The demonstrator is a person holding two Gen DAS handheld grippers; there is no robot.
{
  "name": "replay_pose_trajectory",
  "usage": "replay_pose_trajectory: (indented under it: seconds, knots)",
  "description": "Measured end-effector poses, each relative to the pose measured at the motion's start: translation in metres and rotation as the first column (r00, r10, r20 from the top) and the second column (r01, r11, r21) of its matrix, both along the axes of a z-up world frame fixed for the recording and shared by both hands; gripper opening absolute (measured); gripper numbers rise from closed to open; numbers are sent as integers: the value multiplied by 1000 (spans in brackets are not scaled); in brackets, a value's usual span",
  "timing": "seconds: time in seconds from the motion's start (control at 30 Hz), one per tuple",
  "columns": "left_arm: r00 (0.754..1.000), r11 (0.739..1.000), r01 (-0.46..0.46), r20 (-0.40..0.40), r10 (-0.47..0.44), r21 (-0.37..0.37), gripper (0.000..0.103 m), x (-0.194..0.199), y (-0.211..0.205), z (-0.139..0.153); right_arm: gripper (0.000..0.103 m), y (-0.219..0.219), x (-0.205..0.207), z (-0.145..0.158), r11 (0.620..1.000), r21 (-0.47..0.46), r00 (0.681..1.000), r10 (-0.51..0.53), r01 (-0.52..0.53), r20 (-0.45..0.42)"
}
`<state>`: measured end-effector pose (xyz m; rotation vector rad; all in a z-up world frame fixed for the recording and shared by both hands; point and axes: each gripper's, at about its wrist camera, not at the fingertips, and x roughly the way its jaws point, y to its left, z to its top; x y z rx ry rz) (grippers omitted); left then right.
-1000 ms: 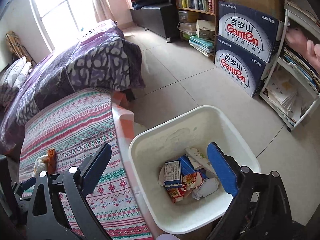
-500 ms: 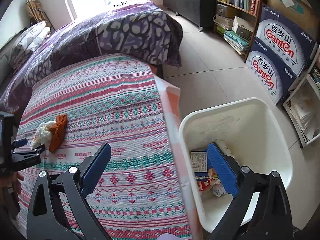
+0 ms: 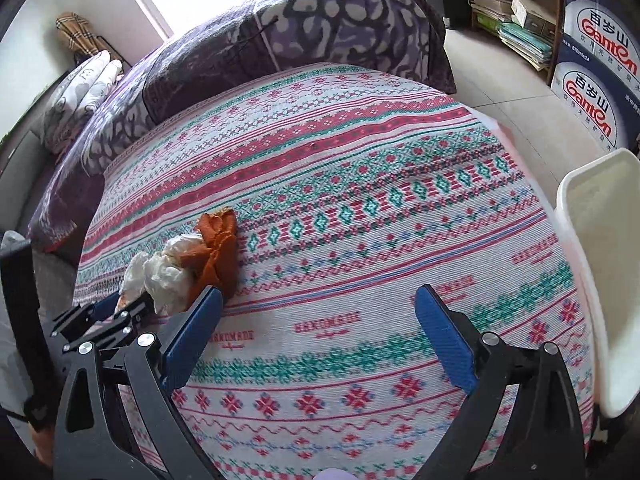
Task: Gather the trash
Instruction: 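Grasp a white tissue wad with the left gripper while the right grasps the orange cloth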
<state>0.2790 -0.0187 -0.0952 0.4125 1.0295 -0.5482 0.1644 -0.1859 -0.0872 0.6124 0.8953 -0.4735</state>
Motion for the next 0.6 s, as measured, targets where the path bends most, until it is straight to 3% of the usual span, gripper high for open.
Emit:
replay_pose_trajectory:
  seconds: [0.27, 0.53, 0.6]
  knots:
    - [1000, 999, -26, 13, 26, -23, 41, -5, 28, 3, 85, 21, 28, -13, 993, -40, 992, -114, 112, -53]
    - [993, 992, -114, -3, 114, -61, 41, -2, 64, 4, 86, 55, 49, -20, 991, -134, 995, -25, 12, -96]
    - [991, 989, -135, 0, 135, -66, 41, -5, 73, 5, 72, 56, 46, -18, 989, -148, 997, -9, -3, -79]
